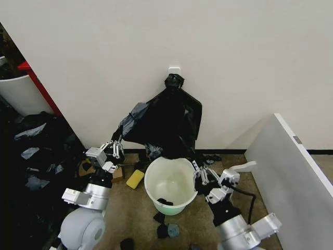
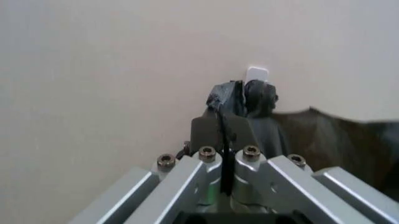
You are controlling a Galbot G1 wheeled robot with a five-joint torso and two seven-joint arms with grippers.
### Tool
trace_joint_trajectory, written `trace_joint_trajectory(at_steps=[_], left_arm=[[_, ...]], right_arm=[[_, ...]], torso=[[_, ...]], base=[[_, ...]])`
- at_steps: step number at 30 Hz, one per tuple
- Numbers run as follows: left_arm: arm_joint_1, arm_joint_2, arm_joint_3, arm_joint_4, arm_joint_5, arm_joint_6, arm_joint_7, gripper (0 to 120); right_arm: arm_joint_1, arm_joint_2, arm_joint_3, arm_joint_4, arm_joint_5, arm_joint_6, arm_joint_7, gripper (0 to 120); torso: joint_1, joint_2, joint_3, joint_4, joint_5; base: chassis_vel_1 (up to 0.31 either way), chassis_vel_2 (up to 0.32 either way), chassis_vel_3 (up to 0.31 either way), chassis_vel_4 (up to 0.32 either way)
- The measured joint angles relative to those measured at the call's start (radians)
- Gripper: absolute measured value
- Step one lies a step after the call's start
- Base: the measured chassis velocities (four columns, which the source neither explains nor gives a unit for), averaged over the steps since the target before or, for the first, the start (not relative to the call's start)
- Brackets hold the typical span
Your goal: Place the garbage bag over the trash bin.
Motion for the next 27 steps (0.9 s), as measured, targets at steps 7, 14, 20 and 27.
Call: trace_joint_trajectory(at_steps=[7,14,20,27], left_arm=[[0.014,0.039,-0.009,-0.059,-0.006,-0.023,0.013,0],[-0.026,0.059,0.010,-0.077,-0.047,-0.038,0.062,0],[-0.041,0.036,0.040,-0.038,-0.043,-0.047,0.080,0],[-0.057,-0.002,0.061,0.019,-0.022,-0.051,0.089,0]], right_arm=[[-0.012,-0.020,0.038,0.000,-0.052,0.036,-0.047,0],[0.027,0.004,0.080,-0.002,-0.107,0.059,-0.109,0],[0.054,0.024,0.094,-0.004,-0.141,0.076,-0.141,0],[0.098,0.032,0.111,-0.023,-0.124,0.076,-0.152,0]], torso=[[0.000,0.000,0.000,0.0000,0.0000],[0.000,0.000,0.000,0.0000,0.0000],[0.000,0.000,0.000,0.0000,-0.0001],[0.000,0.000,0.000,0.0000,0.0000]], base=[[0.000,0.000,0.000,0.000],[0.000,0.000,0.000,0.000],[0.000,0.000,0.000,0.000],[0.000,0.000,0.000,0.000]])
